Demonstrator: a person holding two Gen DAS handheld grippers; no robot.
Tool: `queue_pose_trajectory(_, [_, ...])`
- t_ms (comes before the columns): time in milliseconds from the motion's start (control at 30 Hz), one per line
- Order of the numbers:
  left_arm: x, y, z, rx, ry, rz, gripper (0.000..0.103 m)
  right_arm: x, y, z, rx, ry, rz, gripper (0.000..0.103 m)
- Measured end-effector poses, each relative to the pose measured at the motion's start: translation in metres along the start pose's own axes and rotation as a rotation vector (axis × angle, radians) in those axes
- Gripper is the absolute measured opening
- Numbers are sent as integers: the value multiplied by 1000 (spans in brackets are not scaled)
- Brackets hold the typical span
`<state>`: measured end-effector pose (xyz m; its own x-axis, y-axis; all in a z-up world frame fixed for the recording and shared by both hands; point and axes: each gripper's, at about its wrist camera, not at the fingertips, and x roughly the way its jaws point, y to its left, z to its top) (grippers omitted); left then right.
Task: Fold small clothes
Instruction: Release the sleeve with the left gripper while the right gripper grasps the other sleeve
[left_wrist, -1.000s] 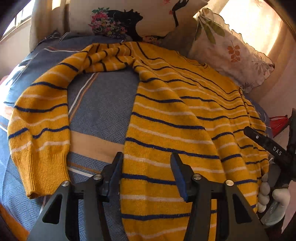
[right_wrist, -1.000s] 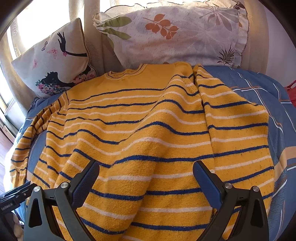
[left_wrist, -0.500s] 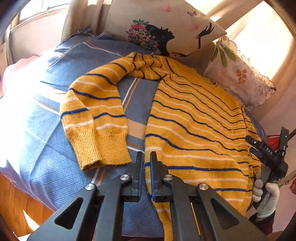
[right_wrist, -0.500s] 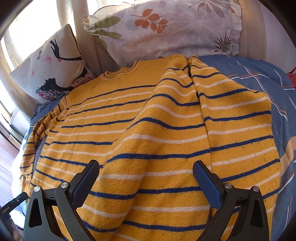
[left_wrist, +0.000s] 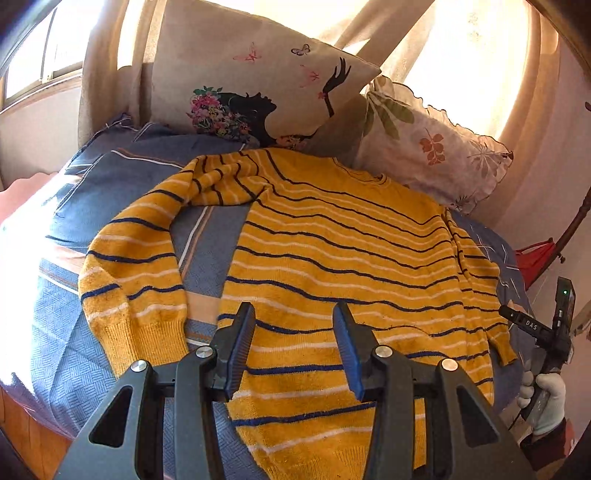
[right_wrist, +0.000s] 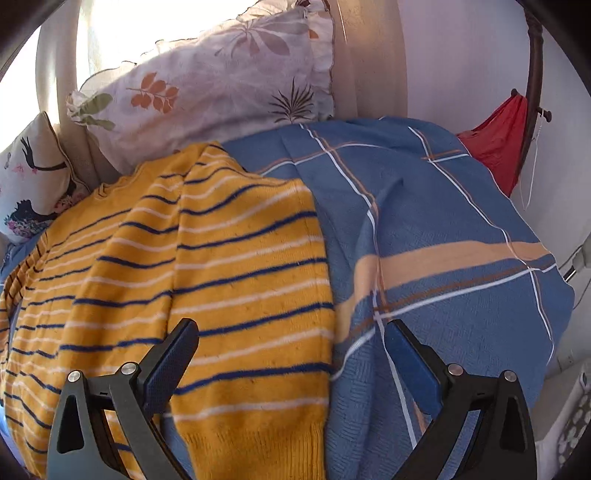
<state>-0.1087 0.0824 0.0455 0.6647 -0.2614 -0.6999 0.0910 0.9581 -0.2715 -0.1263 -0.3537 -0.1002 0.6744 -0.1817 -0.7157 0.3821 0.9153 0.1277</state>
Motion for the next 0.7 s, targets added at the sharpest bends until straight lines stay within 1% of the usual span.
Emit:
queue_pose_trajectory(67, [0,-2,-2,10,3,6,42,-6,6,-7,-20,-7,32,102])
queue_pose_trajectory(100, [0,-2,-2,13,3,9,42,-12,12,-10,-54,-21,53,102])
queue_pose_trajectory(200, [1,0,-3,7,8,17,43,-22,38,-24,-223,-23,107,102])
queue_pose_trajectory(233, [3,1,-3,1,13,19,43,-21,45,-30,-278,-19,103,100])
queue_pose_trajectory(267, [5,2,-4,-7,20,18,43,-20,50,-37,-329,-17,79,99])
queue_pose_trajectory(300, [7,4,-4,-15,27,16,43,-15,53,-44,-374,-13,44,92])
queue_pose_trajectory(333, [10,4,-4,-24,36,12,43,-8,54,-50,-404,-1,9,77])
queue_pose_trajectory(367, [12,5,-4,-34,48,6,43,-9,50,-51,-394,-22,37,72])
queue_pose_trajectory(400, [15,6,-4,-44,59,0,43,-8,45,-48,-359,-14,62,55])
queue_pose_trajectory(433, [17,6,-3,-53,67,-7,43,-6,39,-40,-321,12,90,25])
queue_pose_trajectory(467, [18,6,-2,-60,73,-13,43,-9,29,-30,-269,7,129,19])
queue_pose_trajectory(500, [19,5,-1,-64,74,-18,43,-13,18,-19,-212,-17,162,17])
queue_pose_trajectory(533, [18,4,0,-64,70,-21,43,-19,4,-6,-160,-50,173,16])
queue_pose_trajectory(567, [17,3,1,-61,63,-20,43,-25,-9,8,-115,-83,163,16])
queue_pose_trajectory(633, [14,2,3,-55,51,-14,44,-35,-41,37,-34,-152,105,15])
queue_pose_trajectory(667, [14,2,4,-56,47,-13,45,-39,-59,51,5,-185,57,15])
queue_pose_trajectory(700, [14,3,5,-60,45,-12,45,-43,-77,64,40,-213,0,10])
